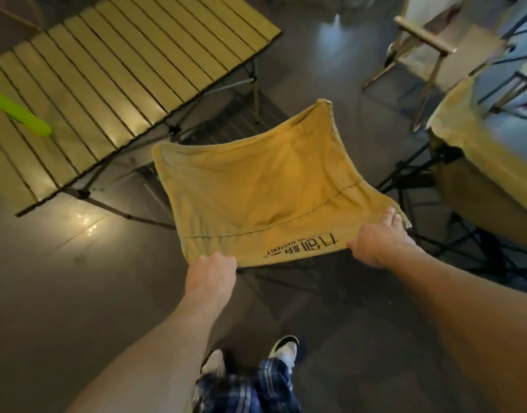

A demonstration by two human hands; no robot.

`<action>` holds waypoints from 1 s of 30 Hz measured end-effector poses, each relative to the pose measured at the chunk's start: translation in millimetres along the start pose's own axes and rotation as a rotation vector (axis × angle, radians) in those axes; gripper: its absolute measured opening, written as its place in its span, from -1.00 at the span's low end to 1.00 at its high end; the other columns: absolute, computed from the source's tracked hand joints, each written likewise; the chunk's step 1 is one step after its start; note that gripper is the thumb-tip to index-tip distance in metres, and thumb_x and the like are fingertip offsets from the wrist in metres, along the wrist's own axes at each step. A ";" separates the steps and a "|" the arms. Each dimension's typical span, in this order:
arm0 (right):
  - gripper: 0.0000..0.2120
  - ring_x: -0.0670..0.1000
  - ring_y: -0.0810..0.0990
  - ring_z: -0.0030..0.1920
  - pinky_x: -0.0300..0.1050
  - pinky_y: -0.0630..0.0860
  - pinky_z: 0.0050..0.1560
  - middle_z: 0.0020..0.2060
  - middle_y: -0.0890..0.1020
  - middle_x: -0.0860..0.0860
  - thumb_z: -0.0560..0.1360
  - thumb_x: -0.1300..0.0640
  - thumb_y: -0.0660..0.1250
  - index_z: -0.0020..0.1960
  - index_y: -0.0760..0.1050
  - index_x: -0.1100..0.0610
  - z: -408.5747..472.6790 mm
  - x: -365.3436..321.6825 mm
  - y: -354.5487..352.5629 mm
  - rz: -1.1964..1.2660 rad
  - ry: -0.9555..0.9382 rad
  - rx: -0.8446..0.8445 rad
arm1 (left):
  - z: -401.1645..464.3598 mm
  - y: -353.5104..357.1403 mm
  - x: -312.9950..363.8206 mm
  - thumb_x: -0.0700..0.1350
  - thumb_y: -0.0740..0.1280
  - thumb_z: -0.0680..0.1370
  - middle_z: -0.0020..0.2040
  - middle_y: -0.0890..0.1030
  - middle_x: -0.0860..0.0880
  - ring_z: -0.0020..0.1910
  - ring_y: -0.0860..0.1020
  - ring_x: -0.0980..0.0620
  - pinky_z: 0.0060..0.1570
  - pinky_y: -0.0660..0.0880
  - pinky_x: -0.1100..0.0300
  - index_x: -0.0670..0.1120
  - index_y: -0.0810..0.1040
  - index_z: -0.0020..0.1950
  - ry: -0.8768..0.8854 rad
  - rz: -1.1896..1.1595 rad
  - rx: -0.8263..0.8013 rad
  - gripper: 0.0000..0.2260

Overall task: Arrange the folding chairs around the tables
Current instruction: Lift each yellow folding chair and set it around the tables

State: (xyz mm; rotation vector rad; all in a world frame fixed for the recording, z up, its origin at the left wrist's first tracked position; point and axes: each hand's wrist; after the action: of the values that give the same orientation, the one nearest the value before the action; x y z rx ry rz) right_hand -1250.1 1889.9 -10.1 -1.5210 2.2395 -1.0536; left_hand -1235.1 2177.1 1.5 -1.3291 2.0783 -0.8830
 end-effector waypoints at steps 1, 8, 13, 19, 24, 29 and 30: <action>-0.48 0.34 -0.16 0.53 0.20 -0.03 0.49 0.51 -0.23 0.37 0.63 -0.17 0.08 0.45 0.32 0.15 16.1 3.6 -12.9 -0.035 0.003 -0.008 | 10.6 -10.2 7.0 -0.30 0.07 0.61 0.00 0.61 -0.11 0.03 0.59 -0.16 -0.09 0.50 0.04 -0.12 0.54 0.08 -0.008 -0.008 0.003 -0.73; -0.47 0.39 -0.12 0.52 0.25 0.03 0.47 0.51 -0.18 0.38 0.61 -0.06 0.13 0.49 0.25 0.17 103.7 11.8 -100.8 -0.164 0.015 -0.054 | 89.0 -73.1 39.6 -0.30 0.15 0.59 -0.07 0.63 -0.10 -0.03 0.62 -0.15 -0.12 0.53 0.05 -0.12 0.58 0.02 -0.101 -0.052 -0.031 -0.78; -0.52 0.39 -0.05 0.51 0.26 0.12 0.44 0.52 -0.11 0.37 0.58 -0.04 0.22 0.42 0.36 0.16 137.9 18.3 -155.5 -0.235 0.014 -0.064 | 121.5 -101.0 60.5 -0.27 0.16 0.61 -0.11 0.63 -0.09 -0.08 0.63 -0.15 -0.15 0.57 0.03 -0.11 0.60 0.04 -0.119 -0.098 -0.022 -0.78; -0.61 0.43 0.06 0.48 0.28 0.17 0.41 0.50 0.00 0.42 0.53 0.07 0.25 0.32 0.45 0.17 187.5 33.0 -209.7 -0.393 -0.048 -0.040 | 146.7 -128.8 101.5 -0.26 0.13 0.62 -0.08 0.59 -0.08 -0.03 0.61 -0.13 -0.17 0.45 0.06 -0.10 0.54 0.09 -0.219 -0.273 -0.041 -0.79; -0.49 0.22 0.47 0.24 0.06 0.42 0.09 0.30 0.48 0.21 0.52 -0.25 0.19 0.26 0.54 0.08 226.4 63.6 -254.6 -0.539 -0.169 0.164 | 165.0 -143.5 146.8 -0.26 0.13 0.62 0.02 0.61 -0.11 0.06 0.58 -0.16 -0.16 0.45 0.06 -0.10 0.53 0.14 -0.443 -0.442 -0.029 -0.77; -0.66 0.12 0.55 0.03 -0.02 0.39 -0.07 0.00 0.56 0.05 0.57 -0.11 0.18 0.16 0.53 0.08 242.9 94.9 -283.7 -0.462 -0.311 0.135 | 170.9 -146.5 177.3 -0.27 0.12 0.60 0.06 0.57 -0.17 0.14 0.47 -0.20 -0.14 0.41 0.02 -0.15 0.53 0.13 -0.651 -0.546 -0.033 -0.77; -0.75 0.12 0.54 -0.01 -0.02 0.40 -0.08 -0.08 0.52 0.05 0.57 0.02 0.20 0.15 0.53 0.11 243.7 101.2 -284.8 -0.468 -0.330 0.116 | 169.0 -146.2 184.2 -0.28 0.12 0.59 0.06 0.57 -0.17 0.14 0.47 -0.20 -0.13 0.43 0.01 -0.15 0.53 0.13 -0.668 -0.551 -0.047 -0.77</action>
State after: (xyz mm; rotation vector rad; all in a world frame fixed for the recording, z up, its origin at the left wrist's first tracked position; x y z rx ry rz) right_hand -955.9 1639.3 27.8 -2.0480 1.6158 -0.9344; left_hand -1100.4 1921.3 -13.2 -1.9385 1.2456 -0.4796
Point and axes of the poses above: each hand's wrist, its own z-axis towards the middle knuckle, its own y-axis out of the palm, x = y × z
